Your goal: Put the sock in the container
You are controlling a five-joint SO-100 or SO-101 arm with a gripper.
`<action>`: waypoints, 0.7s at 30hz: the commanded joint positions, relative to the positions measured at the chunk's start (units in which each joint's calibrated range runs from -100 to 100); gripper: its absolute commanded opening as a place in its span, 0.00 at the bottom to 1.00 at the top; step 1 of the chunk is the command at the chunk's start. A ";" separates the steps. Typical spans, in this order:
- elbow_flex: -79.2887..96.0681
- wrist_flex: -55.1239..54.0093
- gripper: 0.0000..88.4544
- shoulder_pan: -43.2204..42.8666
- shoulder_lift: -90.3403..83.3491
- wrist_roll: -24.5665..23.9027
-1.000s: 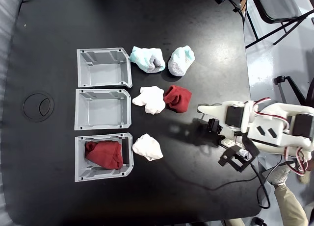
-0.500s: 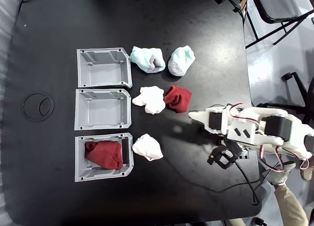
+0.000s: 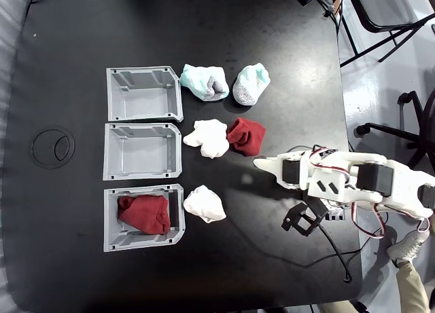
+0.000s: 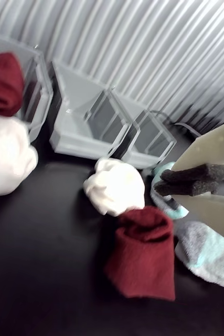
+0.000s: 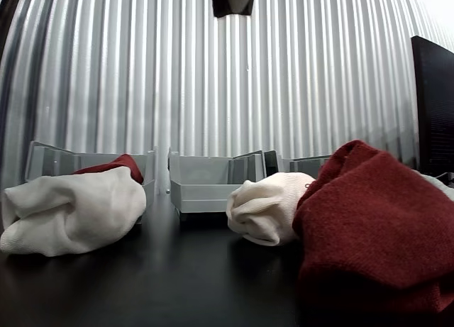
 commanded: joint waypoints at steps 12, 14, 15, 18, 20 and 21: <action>2.21 -0.94 0.02 -0.08 -0.79 -0.21; 2.58 -0.94 0.02 -0.08 -2.21 -0.21; 2.85 -0.94 0.02 -0.08 -3.38 -0.21; 3.21 -0.86 0.02 -0.16 -7.81 -0.21; 4.56 -0.86 0.02 -0.16 -10.74 -0.03; 5.55 -0.86 0.02 -0.24 -11.75 0.02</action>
